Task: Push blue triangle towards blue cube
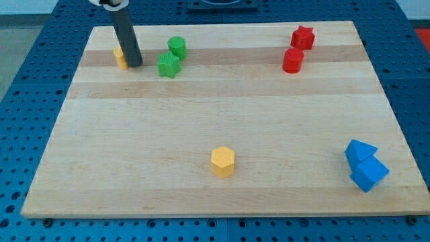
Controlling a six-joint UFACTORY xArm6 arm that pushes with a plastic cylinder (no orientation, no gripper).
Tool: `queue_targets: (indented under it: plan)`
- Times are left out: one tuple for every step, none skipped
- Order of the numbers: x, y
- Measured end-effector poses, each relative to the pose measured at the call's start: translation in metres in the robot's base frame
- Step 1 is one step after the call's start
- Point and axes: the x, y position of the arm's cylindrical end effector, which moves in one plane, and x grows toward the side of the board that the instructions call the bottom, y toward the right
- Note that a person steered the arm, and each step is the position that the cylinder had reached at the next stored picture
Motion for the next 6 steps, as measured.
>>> queue_targets:
  plan:
    - [0.005,-0.019]
    - [0.012,-0.034]
    - [0.008,-0.036]
    - [-0.012,-0.036]
    - [-0.03,-0.036]
    - [-0.039,-0.036]
